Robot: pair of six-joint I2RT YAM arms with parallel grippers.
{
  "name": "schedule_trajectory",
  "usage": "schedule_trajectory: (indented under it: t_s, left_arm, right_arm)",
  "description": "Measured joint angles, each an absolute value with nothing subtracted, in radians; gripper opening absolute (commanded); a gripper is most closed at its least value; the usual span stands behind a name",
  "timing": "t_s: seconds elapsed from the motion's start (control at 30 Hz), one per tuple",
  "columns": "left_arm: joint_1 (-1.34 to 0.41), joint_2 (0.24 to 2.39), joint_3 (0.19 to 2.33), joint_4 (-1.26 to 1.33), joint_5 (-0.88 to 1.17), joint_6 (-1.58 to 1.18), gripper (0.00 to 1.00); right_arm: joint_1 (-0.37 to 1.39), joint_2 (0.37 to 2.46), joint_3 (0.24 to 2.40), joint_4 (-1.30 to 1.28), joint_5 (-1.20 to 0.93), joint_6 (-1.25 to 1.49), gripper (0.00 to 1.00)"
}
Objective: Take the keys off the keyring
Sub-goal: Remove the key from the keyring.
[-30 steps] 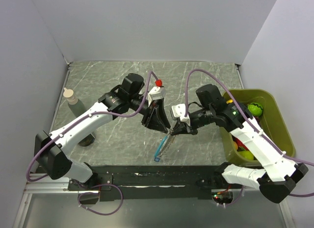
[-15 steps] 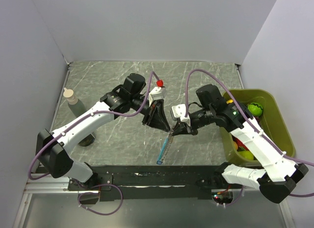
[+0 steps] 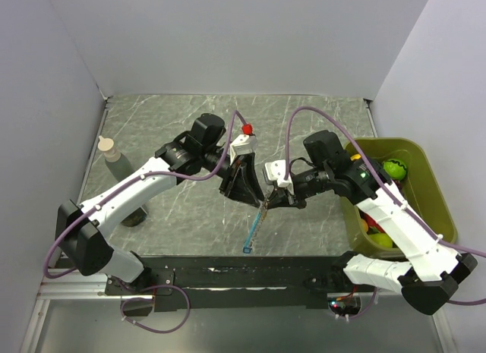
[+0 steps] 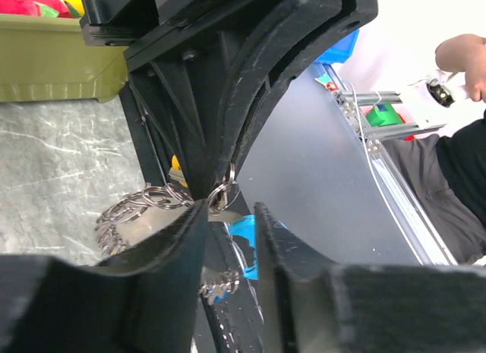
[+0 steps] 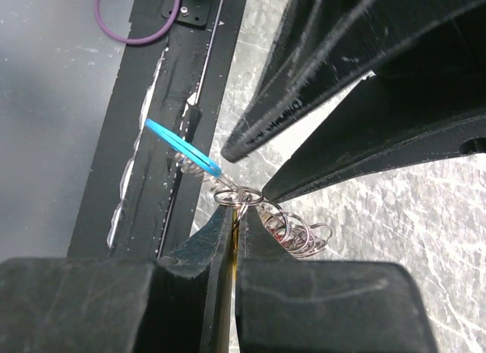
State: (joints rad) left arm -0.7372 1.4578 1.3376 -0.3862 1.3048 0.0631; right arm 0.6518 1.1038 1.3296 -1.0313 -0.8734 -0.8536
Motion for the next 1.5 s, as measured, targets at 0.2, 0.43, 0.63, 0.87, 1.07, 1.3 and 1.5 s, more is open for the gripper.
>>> schedule_trajectory:
  t_s: [0.2, 0.43, 0.63, 0.87, 1.07, 1.3, 1.5]
  left_arm:
    - [-0.739, 1.459, 1.338, -0.379, 1.304, 0.051, 0.4]
    - [-0.754, 1.482, 1.338, -0.368, 1.287, 0.037, 0.34]
    - [-0.763, 1.492, 1.338, -0.364, 1.277, 0.037, 0.18]
    - [-0.765, 1.502, 1.341, -0.365, 1.274, 0.039, 0.01]
    - [-0.765, 1.503, 1.342, -0.366, 1.259, 0.041, 0.01]
    - [-0.764, 1.503, 1.353, -0.398, 1.172, 0.08, 0.01]
    - [-0.761, 1.502, 1.365, -0.437, 1.1, 0.112, 0.01]
  right_arm:
    - [0.652, 1.104, 1.33, -1.032, -0.874, -0.855, 0.0]
    - [0.652, 1.104, 1.33, -1.042, -0.881, -0.862, 0.0]
    - [0.652, 1.102, 1.33, -1.051, -0.885, -0.863, 0.0]
    - [0.652, 1.095, 1.33, -1.06, -0.879, -0.865, 0.0]
    - [0.652, 1.091, 1.329, -1.057, -0.85, -0.86, 0.0]
    - [0.684, 1.078, 1.297, -1.022, -0.669, -0.857, 0.0]
    - [0.751, 1.088, 1.275, -0.981, -0.499, -0.857, 0.0]
